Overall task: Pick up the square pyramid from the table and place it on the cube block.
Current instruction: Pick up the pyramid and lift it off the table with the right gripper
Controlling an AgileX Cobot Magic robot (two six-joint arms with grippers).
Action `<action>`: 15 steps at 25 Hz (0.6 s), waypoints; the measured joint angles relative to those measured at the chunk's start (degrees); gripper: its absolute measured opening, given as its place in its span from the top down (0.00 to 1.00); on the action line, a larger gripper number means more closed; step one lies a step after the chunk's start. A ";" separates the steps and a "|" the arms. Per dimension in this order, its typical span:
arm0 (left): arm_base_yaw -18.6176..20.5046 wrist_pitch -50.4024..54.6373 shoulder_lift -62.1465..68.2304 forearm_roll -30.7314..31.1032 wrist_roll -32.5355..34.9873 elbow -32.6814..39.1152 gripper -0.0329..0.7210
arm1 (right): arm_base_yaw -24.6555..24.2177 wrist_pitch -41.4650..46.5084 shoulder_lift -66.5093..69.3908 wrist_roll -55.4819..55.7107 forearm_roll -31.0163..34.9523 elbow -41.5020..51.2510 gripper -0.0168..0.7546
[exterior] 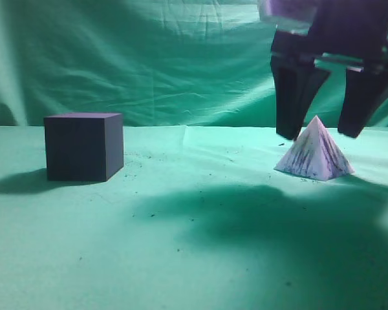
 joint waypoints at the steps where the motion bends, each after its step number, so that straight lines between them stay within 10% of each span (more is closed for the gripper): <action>1: 0.00 0.00 0.00 0.00 0.00 0.00 0.96 | 0.00 -0.24 1.00 0.00 0.00 -0.40 0.14; 15: 0.00 0.00 0.00 0.00 0.00 0.00 0.96 | 0.25 -2.87 6.83 -2.42 -3.42 -1.17 0.26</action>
